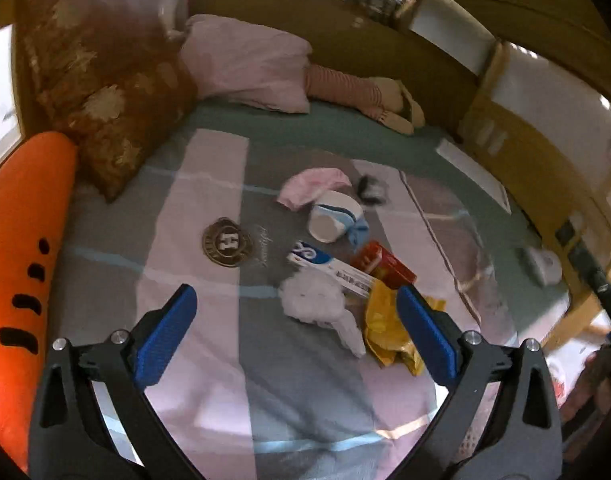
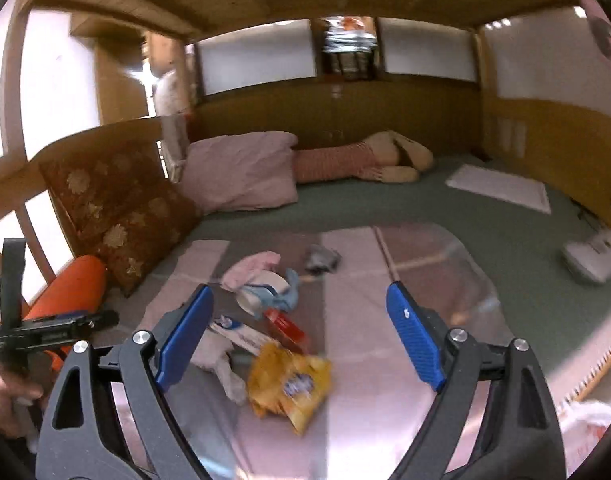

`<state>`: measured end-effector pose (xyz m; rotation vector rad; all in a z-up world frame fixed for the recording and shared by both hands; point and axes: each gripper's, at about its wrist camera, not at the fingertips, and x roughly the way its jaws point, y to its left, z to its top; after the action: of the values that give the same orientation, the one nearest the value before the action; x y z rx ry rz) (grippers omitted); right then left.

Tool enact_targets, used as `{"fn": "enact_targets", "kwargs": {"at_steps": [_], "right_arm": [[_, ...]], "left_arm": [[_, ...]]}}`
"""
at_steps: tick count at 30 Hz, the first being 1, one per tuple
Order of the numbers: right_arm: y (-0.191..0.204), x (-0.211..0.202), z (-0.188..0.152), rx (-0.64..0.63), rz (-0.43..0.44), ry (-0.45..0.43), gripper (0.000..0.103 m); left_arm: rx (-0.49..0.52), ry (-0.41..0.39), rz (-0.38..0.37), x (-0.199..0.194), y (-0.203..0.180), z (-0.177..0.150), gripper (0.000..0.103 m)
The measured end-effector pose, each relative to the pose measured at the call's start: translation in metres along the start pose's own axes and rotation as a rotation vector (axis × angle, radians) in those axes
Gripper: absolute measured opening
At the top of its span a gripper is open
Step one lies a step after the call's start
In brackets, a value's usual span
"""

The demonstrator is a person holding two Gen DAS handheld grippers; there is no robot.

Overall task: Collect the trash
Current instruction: 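Move both open tools back over the remaining trash on the bed, then grasp the white tissue with the left tool while the right tool grasps the yellow chip bag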

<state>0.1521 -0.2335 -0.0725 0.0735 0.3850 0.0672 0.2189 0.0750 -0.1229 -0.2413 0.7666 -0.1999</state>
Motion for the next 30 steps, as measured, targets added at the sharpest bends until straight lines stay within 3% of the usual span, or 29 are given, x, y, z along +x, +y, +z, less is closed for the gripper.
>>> {"fn": "enact_targets", "kwargs": {"at_steps": [2,3,5,9,30], "right_arm": [[0.003,0.009,-0.013,-0.035,-0.058,-0.032,0.086],[0.004,0.015,-0.019,-0.044,-0.074,-0.004,0.086],[0.002,0.023,-0.024,-0.011,-0.044,0.061,0.086],[0.000,0.013,-0.021,-0.026,-0.045,0.013,0.086],[-0.006,0.030,-0.026,0.010,-0.028,0.073,0.087]], "left_arm": [[-0.007,-0.036,-0.008,-0.008,0.005,0.002,0.099],[-0.016,-0.057,-0.010,-0.013,0.005,0.002,0.099],[-0.003,-0.057,-0.038,-0.015,0.000,-0.001,0.099],[0.056,-0.041,-0.042,-0.015,-0.016,-0.009,0.099],[0.111,0.016,-0.008,0.007,-0.032,-0.020,0.099]]}}
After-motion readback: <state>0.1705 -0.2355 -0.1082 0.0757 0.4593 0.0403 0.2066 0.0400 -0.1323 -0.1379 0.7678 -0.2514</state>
